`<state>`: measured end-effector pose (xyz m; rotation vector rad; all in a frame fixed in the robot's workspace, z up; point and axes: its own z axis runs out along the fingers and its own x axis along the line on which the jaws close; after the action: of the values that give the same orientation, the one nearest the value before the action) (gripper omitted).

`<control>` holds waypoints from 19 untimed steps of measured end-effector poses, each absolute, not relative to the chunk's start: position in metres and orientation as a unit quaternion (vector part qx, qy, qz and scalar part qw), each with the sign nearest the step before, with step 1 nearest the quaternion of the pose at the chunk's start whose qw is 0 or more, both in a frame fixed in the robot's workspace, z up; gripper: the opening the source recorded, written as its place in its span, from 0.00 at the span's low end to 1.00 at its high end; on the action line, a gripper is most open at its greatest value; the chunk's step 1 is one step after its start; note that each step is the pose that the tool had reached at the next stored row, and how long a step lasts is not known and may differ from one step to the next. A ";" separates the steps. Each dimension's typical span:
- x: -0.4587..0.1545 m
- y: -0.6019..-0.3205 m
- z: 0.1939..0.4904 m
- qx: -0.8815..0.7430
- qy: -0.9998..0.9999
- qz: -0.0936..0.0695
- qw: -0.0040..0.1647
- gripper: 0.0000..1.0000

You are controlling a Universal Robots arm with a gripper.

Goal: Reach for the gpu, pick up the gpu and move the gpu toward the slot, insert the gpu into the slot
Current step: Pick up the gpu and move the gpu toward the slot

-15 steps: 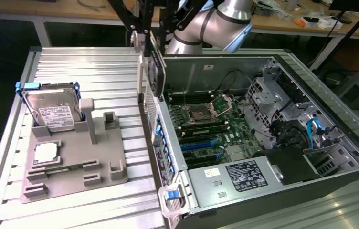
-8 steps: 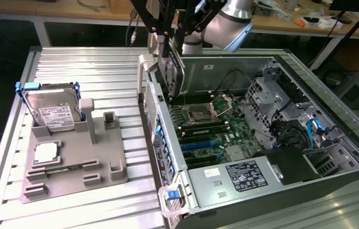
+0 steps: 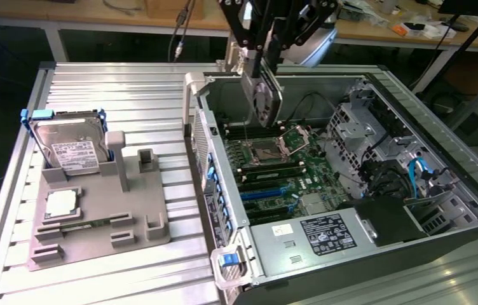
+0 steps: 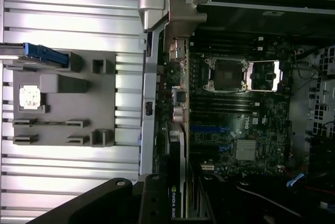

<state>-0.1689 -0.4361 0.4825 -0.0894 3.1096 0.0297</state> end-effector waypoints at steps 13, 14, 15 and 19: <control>-0.108 -0.436 0.486 -0.029 0.999 0.011 0.016 0.27; -0.104 -0.436 0.486 -0.029 0.999 0.011 0.016 0.27; -0.099 -0.436 0.486 -0.029 0.999 0.011 0.016 0.27; -0.082 -0.436 0.487 -0.029 0.999 0.011 0.016 0.27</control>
<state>-0.0816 -0.4362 0.4867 -0.0894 3.1082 0.0340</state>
